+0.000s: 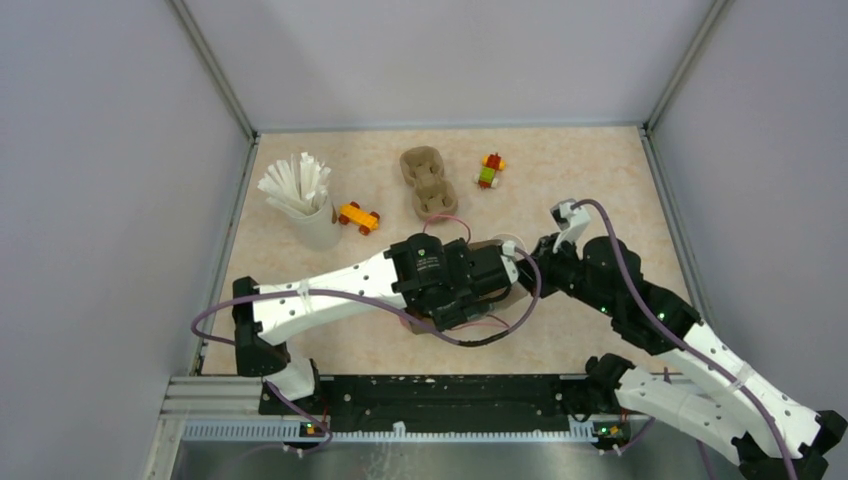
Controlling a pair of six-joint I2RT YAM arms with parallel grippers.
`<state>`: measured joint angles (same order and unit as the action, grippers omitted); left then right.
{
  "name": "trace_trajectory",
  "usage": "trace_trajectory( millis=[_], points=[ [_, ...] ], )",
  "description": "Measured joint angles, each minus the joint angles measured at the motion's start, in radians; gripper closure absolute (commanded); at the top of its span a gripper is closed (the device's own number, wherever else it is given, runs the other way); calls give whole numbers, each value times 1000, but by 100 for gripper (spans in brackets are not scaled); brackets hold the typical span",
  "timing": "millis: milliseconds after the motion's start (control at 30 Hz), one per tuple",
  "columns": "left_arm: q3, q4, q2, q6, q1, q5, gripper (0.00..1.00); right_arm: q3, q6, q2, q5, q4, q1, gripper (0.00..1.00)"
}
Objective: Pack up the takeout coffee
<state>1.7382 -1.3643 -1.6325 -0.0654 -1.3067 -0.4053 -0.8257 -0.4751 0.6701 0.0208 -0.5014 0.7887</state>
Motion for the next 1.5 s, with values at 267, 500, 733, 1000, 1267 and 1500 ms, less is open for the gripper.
trace_trajectory(
  millis=[267, 500, 733, 1000, 1267, 1500],
  points=[
    [-42, 2, 1, 0, -19, -22, 67, 0, -27, -67, -16, -56, 0, 80],
    [-48, 3, 1, -1, -34, -31, 67, -48, -23, 12, 31, -67, 0, 76],
    [-60, 3, 1, -1, -49, -34, 67, -192, 12, 162, 66, -70, 0, 88],
    [-60, 4, 1, -3, -68, -59, 67, -238, 61, 206, 71, -95, 0, 100],
    [-64, 12, -2, 7, -105, -117, 69, -154, 46, 57, 56, -118, 0, 100],
    [-74, 25, -16, 8, -117, -137, 68, -91, 83, -54, 63, -114, 0, 100]
  ],
)
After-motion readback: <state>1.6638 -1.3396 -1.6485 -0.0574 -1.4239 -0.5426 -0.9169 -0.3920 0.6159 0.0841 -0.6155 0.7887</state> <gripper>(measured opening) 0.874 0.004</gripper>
